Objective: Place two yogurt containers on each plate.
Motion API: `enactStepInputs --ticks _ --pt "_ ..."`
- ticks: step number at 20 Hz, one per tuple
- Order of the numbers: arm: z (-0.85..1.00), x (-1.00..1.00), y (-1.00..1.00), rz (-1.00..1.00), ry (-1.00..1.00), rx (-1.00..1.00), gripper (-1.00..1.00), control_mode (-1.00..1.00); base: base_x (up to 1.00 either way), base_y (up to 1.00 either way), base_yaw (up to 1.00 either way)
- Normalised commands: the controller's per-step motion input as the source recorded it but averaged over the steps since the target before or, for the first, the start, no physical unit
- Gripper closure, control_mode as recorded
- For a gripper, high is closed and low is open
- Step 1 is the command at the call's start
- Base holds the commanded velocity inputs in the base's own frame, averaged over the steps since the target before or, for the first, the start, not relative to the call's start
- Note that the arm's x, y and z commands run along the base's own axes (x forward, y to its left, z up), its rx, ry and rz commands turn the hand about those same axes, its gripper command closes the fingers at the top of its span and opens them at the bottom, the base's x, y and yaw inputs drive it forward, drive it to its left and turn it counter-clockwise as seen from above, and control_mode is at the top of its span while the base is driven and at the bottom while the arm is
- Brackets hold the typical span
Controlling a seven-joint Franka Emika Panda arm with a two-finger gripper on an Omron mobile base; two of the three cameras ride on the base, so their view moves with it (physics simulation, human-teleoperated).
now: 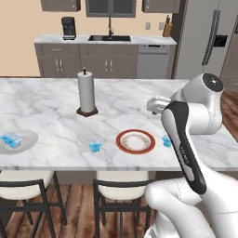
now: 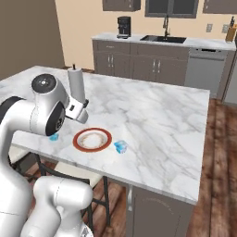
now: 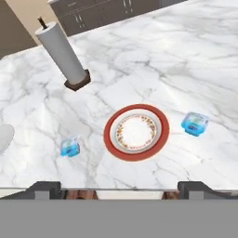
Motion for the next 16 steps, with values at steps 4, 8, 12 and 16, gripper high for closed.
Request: enactStepInputs --ticks 4,8,12,16 --pt "0.0 0.25 0.15 -0.08 0.08 0.0 -1.0 -1.0 0.0 0.0 0.0" --pt "-0.27 0.35 1.0 -0.09 0.07 0.04 -1.0 -1.0 0.0 0.0 0.0" --pt "-0.42 0.52 1.0 0.17 0.29 -0.01 -1.0 -1.0 0.0 0.0 0.0" --pt "-0.55 0.78 0.99 0.21 0.4 -0.11 -1.0 -1.0 0.0 0.0 0.0"
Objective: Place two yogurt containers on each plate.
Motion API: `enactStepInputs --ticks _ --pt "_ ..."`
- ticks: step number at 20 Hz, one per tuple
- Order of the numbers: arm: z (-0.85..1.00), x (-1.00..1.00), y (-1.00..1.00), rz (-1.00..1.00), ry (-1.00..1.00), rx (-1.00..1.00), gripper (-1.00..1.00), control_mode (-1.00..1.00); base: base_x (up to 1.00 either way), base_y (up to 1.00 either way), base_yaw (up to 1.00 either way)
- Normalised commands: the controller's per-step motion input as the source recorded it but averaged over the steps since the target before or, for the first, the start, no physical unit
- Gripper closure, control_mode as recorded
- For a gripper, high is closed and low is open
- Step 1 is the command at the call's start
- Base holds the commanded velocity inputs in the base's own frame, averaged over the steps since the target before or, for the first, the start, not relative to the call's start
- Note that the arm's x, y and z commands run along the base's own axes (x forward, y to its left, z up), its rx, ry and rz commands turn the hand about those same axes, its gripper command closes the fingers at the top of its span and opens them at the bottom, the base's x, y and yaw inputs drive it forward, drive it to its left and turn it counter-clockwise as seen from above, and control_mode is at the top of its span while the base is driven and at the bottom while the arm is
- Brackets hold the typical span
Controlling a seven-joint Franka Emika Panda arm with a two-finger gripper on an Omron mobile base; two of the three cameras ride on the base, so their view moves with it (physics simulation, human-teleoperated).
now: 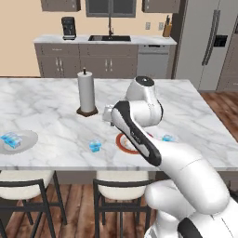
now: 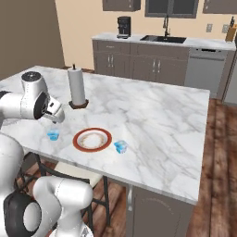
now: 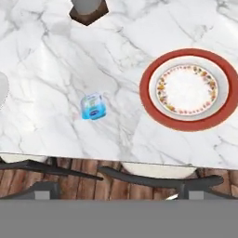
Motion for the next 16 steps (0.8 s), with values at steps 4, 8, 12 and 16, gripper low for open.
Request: enactStepInputs --ticks 4,8,12,16 --pt "-0.5 0.61 0.97 0.2 0.32 -0.17 -1.0 -1.0 0.0 0.0 0.0" --pt "-0.33 0.39 0.28 0.12 0.17 -0.26 -1.0 -1.0 0.0 0.0 0.0" --pt "-0.45 0.34 0.08 0.04 0.01 -0.07 -1.0 -1.0 0.0 0.0 0.0" --pt "-0.54 0.21 0.0 0.0 0.0 0.03 -1.0 -1.0 0.0 0.0 0.0"
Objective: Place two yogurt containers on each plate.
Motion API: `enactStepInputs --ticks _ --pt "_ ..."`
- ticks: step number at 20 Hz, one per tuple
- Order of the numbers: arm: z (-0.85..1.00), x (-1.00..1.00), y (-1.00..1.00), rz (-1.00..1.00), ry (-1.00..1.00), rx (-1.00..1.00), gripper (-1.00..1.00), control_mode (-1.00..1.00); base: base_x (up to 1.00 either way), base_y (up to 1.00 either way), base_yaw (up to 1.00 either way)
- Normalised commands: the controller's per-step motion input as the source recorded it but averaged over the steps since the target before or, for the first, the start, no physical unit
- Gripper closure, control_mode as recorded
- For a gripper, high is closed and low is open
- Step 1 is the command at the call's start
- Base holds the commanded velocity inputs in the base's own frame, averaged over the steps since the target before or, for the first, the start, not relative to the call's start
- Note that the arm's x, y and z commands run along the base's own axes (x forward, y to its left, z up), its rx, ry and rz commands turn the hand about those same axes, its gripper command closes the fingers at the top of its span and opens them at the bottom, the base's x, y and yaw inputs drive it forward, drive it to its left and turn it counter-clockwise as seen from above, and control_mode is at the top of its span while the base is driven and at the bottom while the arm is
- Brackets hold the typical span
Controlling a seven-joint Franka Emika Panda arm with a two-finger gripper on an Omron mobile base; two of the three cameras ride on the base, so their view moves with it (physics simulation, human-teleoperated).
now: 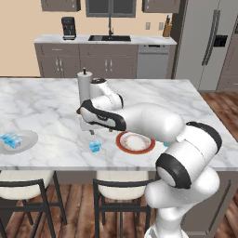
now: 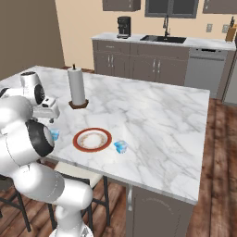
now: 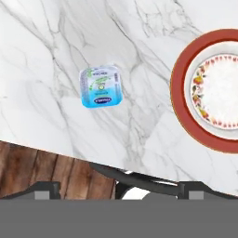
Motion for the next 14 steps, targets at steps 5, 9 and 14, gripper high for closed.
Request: enactStepInputs --ticks 5,9,14 --pt "-0.69 0.11 0.0 0.0 -0.06 0.14 -1.0 -1.0 0.0 0.0 0.0" --pt "-0.51 0.01 0.05 -0.02 -0.11 0.06 -1.0 -1.0 0.0 0.0 0.0" --pt "-0.29 0.05 0.19 -0.11 -0.08 0.0 -1.0 -1.0 0.0 0.0 0.0"
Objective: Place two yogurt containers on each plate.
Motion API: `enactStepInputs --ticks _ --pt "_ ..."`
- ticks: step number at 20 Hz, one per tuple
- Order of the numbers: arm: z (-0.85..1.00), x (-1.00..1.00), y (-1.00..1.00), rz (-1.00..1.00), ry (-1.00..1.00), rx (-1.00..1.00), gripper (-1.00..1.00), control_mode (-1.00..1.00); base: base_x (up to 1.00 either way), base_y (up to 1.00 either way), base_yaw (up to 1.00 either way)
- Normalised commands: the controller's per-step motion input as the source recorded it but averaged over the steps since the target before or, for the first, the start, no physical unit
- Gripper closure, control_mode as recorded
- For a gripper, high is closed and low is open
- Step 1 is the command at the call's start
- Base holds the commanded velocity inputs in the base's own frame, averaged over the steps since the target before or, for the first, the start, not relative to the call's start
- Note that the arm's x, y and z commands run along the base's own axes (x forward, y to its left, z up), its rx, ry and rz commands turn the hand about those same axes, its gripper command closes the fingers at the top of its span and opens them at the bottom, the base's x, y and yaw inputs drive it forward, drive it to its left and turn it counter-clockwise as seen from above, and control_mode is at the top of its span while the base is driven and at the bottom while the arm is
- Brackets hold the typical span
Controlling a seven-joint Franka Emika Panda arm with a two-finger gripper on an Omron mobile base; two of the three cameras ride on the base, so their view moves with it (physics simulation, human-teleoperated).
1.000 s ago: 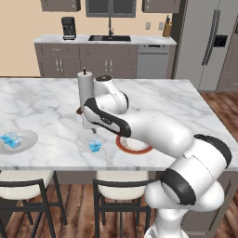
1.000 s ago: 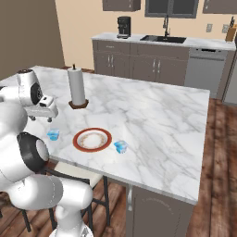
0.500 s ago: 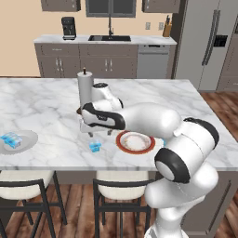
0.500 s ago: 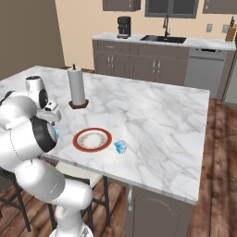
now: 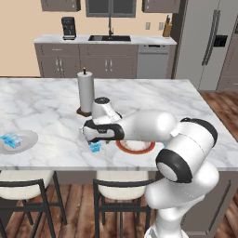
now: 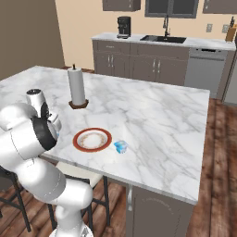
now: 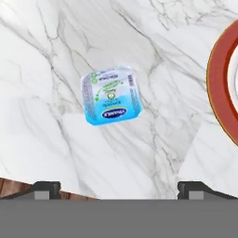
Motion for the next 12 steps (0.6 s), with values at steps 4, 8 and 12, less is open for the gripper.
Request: enactStepInputs --ticks 4,8,12 --pt "-0.07 0.2 0.1 -0.11 -0.08 0.0 -1.0 -1.0 0.0 0.0 0.0" --pt "0.0 0.25 0.0 -0.1 -0.01 0.0 -1.0 -1.0 0.0 0.0 0.0" --pt "0.0 0.29 0.0 -0.12 0.0 0.0 -1.0 -1.0 0.0 0.0 0.0"
